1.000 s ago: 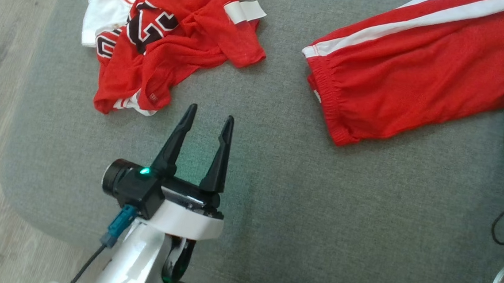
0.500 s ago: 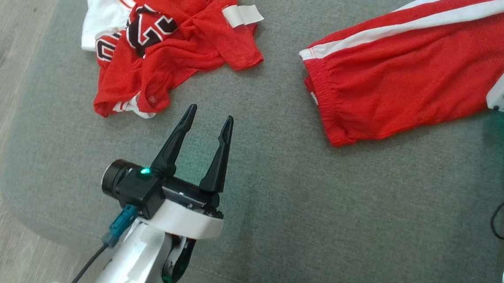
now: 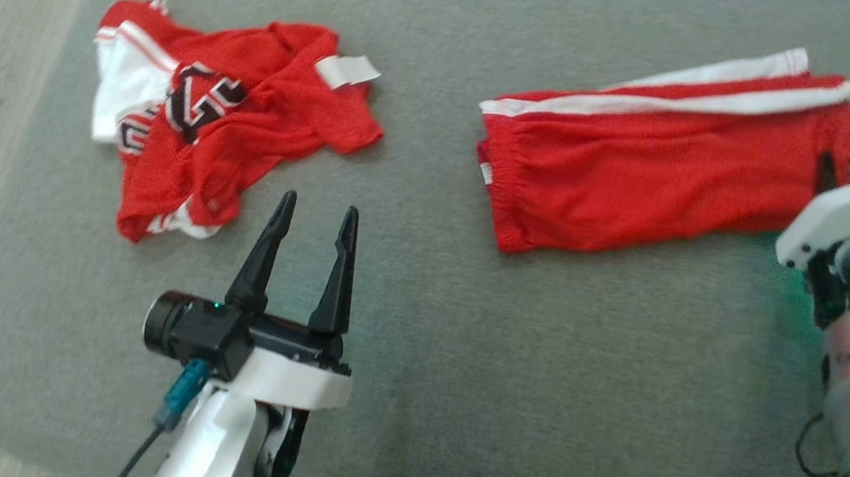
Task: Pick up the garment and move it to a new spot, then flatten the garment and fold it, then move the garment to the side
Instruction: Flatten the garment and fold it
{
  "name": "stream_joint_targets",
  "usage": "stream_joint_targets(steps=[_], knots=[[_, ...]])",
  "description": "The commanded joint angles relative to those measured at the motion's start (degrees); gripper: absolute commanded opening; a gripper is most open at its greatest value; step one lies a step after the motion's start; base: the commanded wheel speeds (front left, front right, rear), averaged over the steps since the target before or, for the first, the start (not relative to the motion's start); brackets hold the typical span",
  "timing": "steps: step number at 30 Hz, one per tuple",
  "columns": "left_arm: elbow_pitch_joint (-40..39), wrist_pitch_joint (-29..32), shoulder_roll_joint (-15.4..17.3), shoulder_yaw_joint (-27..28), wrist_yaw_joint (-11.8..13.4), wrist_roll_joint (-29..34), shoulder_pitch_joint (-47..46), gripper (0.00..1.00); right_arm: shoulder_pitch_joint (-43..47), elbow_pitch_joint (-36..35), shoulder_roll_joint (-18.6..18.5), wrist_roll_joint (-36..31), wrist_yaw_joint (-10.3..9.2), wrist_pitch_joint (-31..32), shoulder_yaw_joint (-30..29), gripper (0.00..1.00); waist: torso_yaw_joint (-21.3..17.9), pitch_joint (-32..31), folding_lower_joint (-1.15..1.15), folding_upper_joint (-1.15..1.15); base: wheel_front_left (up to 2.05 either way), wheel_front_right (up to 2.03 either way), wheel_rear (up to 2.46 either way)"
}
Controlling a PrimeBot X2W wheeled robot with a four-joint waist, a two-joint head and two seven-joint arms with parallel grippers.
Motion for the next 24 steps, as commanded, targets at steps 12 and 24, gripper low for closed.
stream_joint_targets(steps=[12,24], knots=[[-1.71,-0.29,0.23,3.01,-0.36,0.93,2.23,1.0,8.96,-3.45,-7.52,1.92,-0.04,-2.35,-9.16,0.0,-5.17,-5.36,0.0,0.0,0.0,0.0,0.0],[-1.73,-0.29,0.23,4.18,-0.22,0.57,4.31,1.0,10.82,-7.76,-1.78,-3.03,-0.04,-4.41,-15.84,0.0,-4.91,-7.81,0.0,0.0,0.0,0.0,0.0]])
